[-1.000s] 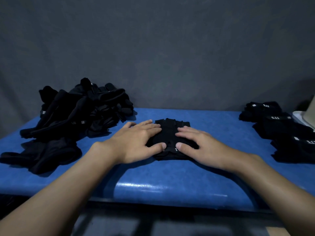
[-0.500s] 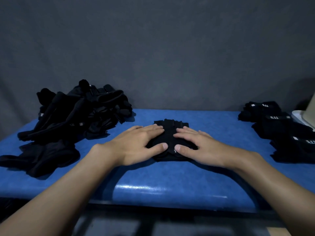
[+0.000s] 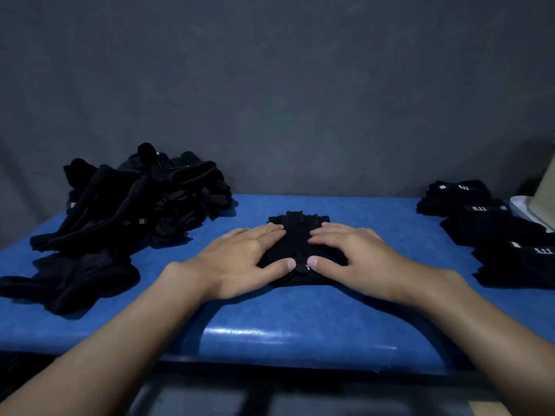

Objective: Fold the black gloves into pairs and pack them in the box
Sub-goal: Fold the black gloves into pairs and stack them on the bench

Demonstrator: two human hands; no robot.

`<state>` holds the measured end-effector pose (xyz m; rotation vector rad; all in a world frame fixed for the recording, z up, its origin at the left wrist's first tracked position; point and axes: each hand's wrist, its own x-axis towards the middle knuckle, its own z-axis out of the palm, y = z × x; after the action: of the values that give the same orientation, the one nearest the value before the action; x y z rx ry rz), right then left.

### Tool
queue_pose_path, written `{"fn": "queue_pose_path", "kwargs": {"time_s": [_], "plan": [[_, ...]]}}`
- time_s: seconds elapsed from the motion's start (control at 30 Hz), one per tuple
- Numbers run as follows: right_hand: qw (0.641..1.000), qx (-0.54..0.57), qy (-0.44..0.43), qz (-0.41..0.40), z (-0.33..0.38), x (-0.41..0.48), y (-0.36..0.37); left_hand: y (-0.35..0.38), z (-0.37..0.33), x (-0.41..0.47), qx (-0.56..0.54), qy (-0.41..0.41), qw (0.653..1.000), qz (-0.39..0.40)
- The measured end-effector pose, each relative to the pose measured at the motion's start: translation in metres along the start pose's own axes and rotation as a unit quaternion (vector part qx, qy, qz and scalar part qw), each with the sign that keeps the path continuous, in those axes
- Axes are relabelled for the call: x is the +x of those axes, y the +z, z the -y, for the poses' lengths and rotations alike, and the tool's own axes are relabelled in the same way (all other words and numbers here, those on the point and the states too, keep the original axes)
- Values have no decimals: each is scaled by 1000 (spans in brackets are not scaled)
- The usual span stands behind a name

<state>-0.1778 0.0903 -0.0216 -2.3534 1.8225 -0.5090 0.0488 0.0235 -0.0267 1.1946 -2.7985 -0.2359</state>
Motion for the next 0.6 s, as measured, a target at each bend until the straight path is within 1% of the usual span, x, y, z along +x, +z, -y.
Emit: {"fn": "queue_pose_path", "kwargs": {"time_s": [0.1, 0.2, 0.37, 0.47, 0.6], "plan": [[997, 56, -49, -30, 4, -2, -3, 1, -1, -1, 2, 2, 1000, -15], [992, 103, -70, -23, 5, -3, -5, 2, -1, -1, -11, 0, 1000, -19], [988, 141, -47, 33, 2, -9, -11, -1, -2, -2, -34, 5, 999, -15], [988, 135, -35, 61, -1, -10, -13, -7, -7, -7, -31, 24, 999, -38], [988, 135, -37, 72, -2, -11, -14, -17, -14, -17, -41, 56, 996, -52]]}}
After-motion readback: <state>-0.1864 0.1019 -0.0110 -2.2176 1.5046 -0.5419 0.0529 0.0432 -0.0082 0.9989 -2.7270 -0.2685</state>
